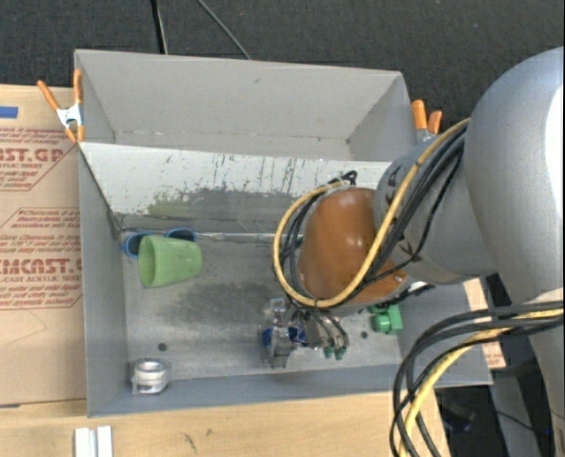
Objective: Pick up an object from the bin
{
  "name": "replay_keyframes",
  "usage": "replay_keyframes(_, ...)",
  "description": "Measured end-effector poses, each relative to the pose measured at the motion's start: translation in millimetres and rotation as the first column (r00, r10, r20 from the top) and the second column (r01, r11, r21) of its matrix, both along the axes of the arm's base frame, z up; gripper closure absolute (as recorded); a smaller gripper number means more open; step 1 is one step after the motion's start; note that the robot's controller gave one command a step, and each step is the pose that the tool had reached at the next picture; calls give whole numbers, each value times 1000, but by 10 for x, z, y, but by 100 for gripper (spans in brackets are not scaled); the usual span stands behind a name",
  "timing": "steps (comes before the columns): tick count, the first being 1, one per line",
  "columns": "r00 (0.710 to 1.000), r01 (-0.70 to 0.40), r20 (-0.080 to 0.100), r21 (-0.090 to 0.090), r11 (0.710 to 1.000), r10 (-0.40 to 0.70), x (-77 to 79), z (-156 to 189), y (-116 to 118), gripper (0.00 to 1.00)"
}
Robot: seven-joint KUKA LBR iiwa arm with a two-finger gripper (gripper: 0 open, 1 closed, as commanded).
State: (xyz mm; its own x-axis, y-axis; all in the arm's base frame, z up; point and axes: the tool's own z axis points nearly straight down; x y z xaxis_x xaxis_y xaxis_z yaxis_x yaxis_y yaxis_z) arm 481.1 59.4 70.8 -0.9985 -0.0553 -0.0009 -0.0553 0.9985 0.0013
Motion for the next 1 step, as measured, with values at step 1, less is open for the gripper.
replay_keyframes(1,999,-33,8,0,999,33,62,1478,32,100)
